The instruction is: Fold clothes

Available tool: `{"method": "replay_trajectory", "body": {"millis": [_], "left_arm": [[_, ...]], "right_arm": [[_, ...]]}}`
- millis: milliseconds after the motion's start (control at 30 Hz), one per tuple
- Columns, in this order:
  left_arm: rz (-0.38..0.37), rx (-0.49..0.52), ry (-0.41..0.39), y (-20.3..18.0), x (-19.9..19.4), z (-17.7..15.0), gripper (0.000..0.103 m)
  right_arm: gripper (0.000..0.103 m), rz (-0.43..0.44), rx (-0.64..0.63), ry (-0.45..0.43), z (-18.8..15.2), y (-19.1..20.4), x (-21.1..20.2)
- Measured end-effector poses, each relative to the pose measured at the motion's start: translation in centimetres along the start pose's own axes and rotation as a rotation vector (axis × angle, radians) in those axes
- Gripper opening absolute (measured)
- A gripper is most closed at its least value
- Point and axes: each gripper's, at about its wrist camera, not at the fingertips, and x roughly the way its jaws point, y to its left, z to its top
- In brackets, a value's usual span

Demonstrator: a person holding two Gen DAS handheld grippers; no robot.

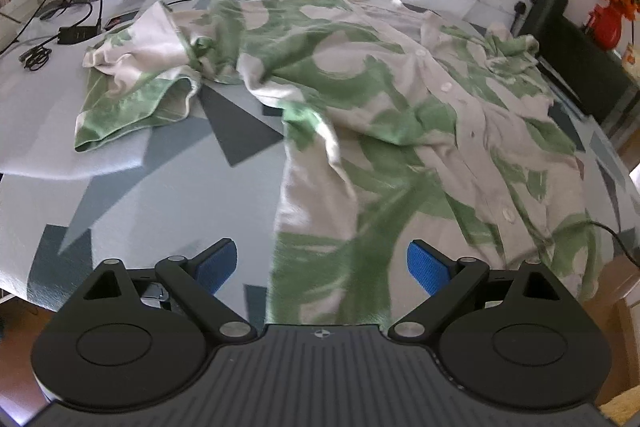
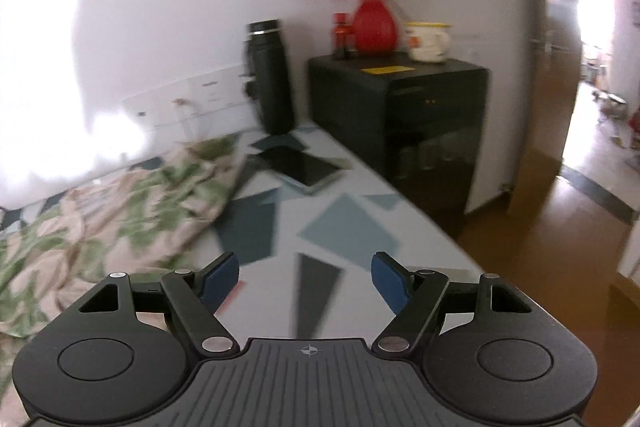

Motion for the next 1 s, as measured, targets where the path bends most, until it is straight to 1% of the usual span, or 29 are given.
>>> {"method": "replay_trajectory", "body": {"millis": [133,200,333,433,533,633,733,800,833,867,967,1000], "left_arm": [[0.034,0.004,0.001,-0.8,0.0,-0.8,0.094],[0.054,0.003,0.009,-1.0,0.0,-1.1,0.094],[0.089,0.004,0.012,-0.9,-0.2,-1.6,0.094],[0.104,0.008,0.025,-0.9,-0.3,-1.6,0.094],[0.108,0.016,0.029,-1.0,-0.5,-1.6,0.095],[0.11,0.033,0.03,-1.3,-0.3,-1.7,0.095],[0.113,0.049,0.033,-1.5,0.0,-1.9,0.095],[0.116,0.06,0.034,-1.7,0.1,-2.0,0.092],[0.117,0.065,0.035,-1.8,0.2,-2.0,0.09],[0.118,0.071,0.036,-1.9,0.3,-2.1,0.085],[0.12,0.069,0.044,-1.7,0.4,-2.3,0.073],[0.115,0.062,0.039,-1.6,0.3,-2.2,0.068]], "right_arm": [[0.07,-0.038,0.025,0.01,-1.1,-2.2,0.4],[0.069,-0.052,0.026,0.006,-1.7,-2.6,0.7],[0.069,-0.089,-0.009,-0.031,-2.2,-2.5,0.8],[0.069,-0.079,0.034,-0.012,-1.4,-3.8,0.7],[0.069,-0.123,0.094,-0.048,-0.5,-5.8,-0.3],[0.069,-0.156,0.09,-0.064,-0.2,-7.2,-0.7],[0.069,-0.101,0.091,-0.031,-0.8,-7.2,-0.2],[0.069,-0.029,0.072,-0.009,-2.0,-6.2,0.2],[0.069,0.014,0.054,0.004,-2.8,-5.3,0.5],[0.068,0.059,0.033,0.021,-3.5,-4.3,0.8],[0.064,0.196,-0.047,0.069,-5.9,-0.8,2.1],[0.061,0.229,-0.079,0.08,-6.4,0.3,2.5]]}}
